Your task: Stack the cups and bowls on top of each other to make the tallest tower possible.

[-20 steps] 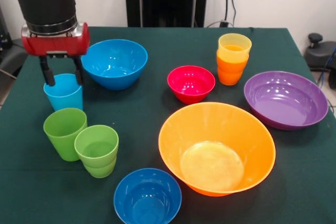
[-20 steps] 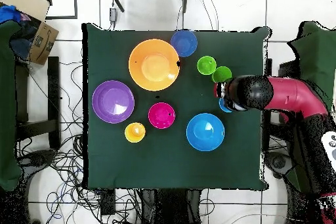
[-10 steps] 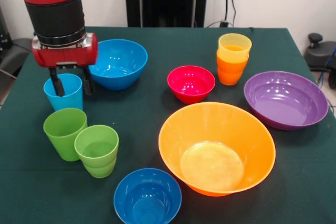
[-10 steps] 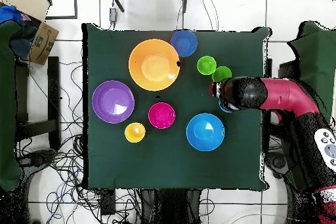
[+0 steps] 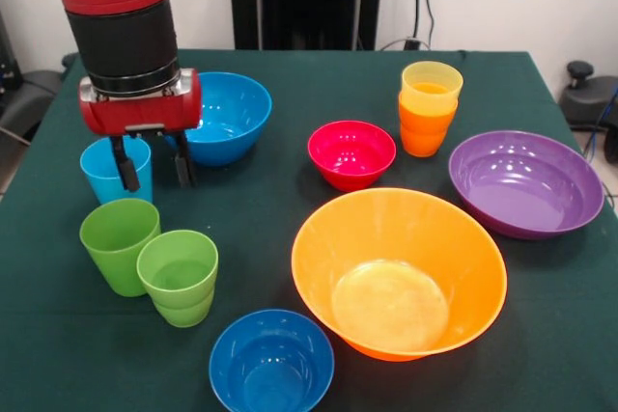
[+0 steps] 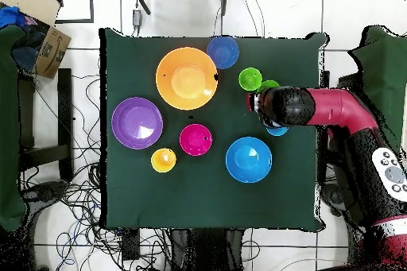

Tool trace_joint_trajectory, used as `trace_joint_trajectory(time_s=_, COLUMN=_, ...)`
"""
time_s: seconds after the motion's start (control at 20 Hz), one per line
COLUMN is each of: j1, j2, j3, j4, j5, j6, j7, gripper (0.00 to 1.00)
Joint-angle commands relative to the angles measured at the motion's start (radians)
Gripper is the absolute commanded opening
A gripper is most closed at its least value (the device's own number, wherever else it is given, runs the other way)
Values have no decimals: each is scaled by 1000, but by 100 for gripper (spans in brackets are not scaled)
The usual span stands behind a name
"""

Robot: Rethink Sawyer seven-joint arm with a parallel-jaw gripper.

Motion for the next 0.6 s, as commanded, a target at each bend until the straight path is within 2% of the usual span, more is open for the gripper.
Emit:
trace_joint_trajectory(time_s=0.05, j1=34, j2=37, j3=39, j4=-67, j5=-99, j6=-1, j7=-344, gripper=100)
trace_joint_trajectory(time_s=0.6, j1=15, j2=75, j3=25, j4=-82, j5=-185, j6=-48, j7=-350, gripper=100)
